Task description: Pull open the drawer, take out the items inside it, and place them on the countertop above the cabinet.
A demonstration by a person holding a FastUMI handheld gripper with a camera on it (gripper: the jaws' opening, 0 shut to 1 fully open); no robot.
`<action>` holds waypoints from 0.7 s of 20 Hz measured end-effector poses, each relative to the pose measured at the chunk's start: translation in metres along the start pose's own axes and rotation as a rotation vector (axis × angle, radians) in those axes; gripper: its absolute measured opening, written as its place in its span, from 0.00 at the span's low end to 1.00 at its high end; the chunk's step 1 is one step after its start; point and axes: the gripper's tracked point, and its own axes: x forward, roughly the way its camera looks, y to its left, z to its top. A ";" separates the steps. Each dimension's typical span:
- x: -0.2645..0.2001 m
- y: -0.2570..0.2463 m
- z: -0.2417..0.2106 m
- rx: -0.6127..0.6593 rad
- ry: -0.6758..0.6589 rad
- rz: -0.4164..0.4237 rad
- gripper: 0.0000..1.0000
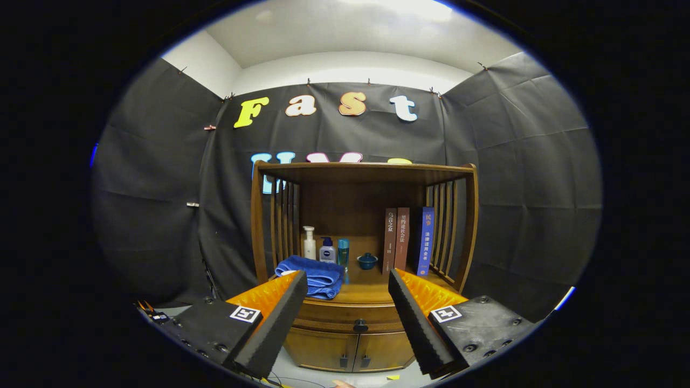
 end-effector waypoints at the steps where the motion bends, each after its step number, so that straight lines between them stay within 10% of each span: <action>1: 0.002 0.001 0.000 -0.001 0.001 -0.003 0.99; 14: 0.015 -0.006 -0.012 0.011 0.040 -0.025 0.99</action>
